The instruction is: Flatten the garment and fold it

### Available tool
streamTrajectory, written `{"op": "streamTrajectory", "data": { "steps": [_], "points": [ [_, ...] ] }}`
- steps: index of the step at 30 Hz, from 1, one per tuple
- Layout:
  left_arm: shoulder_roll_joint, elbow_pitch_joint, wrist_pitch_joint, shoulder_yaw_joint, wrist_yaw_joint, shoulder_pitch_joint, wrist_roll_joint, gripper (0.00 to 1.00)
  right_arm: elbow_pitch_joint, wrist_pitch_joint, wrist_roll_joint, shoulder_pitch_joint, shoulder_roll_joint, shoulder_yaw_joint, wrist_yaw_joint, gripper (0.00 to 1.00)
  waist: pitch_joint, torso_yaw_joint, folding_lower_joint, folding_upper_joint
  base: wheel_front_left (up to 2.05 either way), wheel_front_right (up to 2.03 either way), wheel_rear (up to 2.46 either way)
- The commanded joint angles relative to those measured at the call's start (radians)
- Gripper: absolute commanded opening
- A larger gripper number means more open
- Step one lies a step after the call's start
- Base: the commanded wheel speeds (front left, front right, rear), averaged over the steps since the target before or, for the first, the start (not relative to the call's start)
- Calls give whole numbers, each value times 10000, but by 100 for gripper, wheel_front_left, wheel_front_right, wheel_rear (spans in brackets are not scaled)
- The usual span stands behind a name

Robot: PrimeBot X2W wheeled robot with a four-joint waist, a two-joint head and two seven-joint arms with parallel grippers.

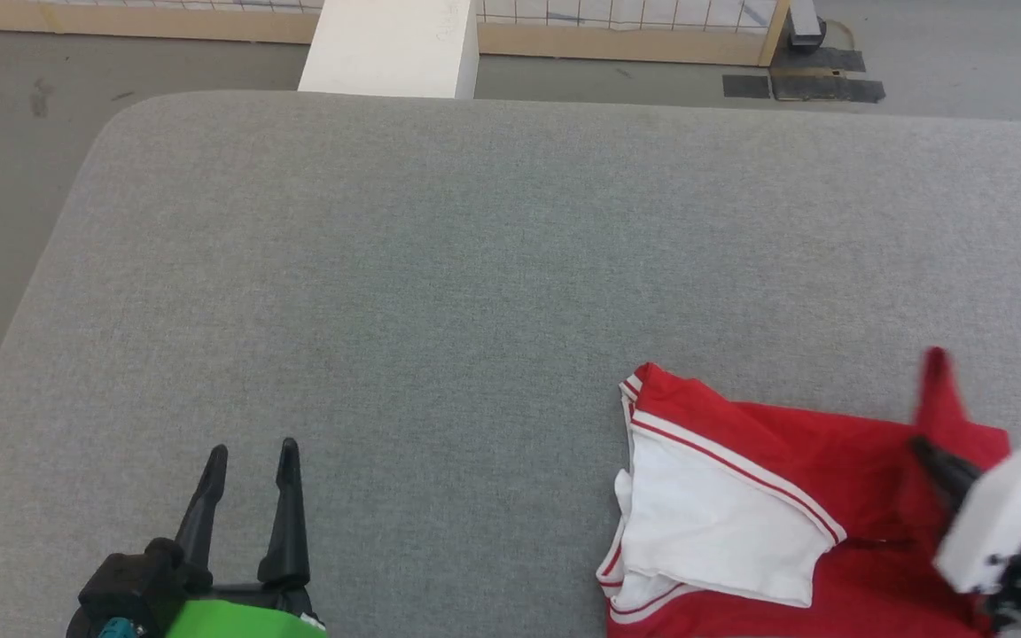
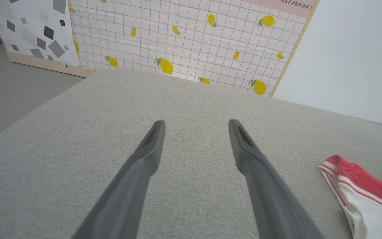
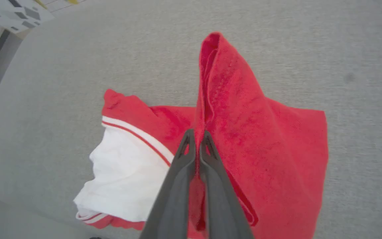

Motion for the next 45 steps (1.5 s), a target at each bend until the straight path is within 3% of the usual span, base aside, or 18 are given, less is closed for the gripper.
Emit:
{"op": "streamTrajectory", "data": {
  "steps": [1, 8, 14, 27, 28, 29, 30, 31, 32, 39, 45],
  "points": [
    [-70, 42, -37, 21, -51, -65, -49, 100, -359, 221, 110, 112, 87, 484, -13, 0, 26, 32, 0, 0, 0, 0, 0],
    [-122, 155, -37, -10, -194, -218, -58, 100, -819, 753, 283, -105, 289, 2559, -13, 0, 210, 286, 0, 0, 0, 0, 0],
    [-195, 274, -37, -38, -247, -383, -78, 100, 100, 519, 70, -664, 347, 3550, -13, 0, 304, 563, 0, 0, 0, 0, 0],
    [-389, 703, -37, -362, -480, -904, -88, 100, 3777, -604, -1359, -1586, 424, 3211, -13, 0, 457, 1274, 0, 0, 0, 0, 0],
    [-398, 737, -37, -376, -489, -924, -91, 100, 3991, -678, -1399, -1637, 428, 3147, -13, 8, 442, 1302, 0, 0, 0, 0, 0],
    [-406, 777, -37, -388, -500, -938, -96, 100, 4210, -776, -1427, -1707, 432, 3117, -13, 36, 420, 1328, 0, 0, 0, 0, 0],
    [-409, 809, -37, -396, -507, -942, -99, 100, 4361, -845, -1420, -1758, 433, 3119, -13, 80, 396, 1342, 0, 0, 0, 0, 0],
    [-408, 848, -37, -402, -512, -934, -101, 100, 4508, -863, -1402, -1814, 435, 3187, -13, 95, 356, 1344, 0, 0, 0, 0, 0],
    [-405, 877, -37, -400, -511, -917, -105, 100, 4587, -825, -1346, -1853, 436, 3276, -13, 100, 311, 1330, 0, 0, 0, 0, 0],
    [-349, 961, -34, -367, -471, -577, -180, 100, 3485, -173, -628, -1912, 424, 4045, -13, 100, -104, 932, 0, 0, 0, 0, 0],
    [-232, 826, 26, -320, -399, -289, -221, 100, 1549, -285, -413, -1393, 138, 3306, -13, 100, -397, 519, 0, 0, 0, 0, 0]
  ]
}}
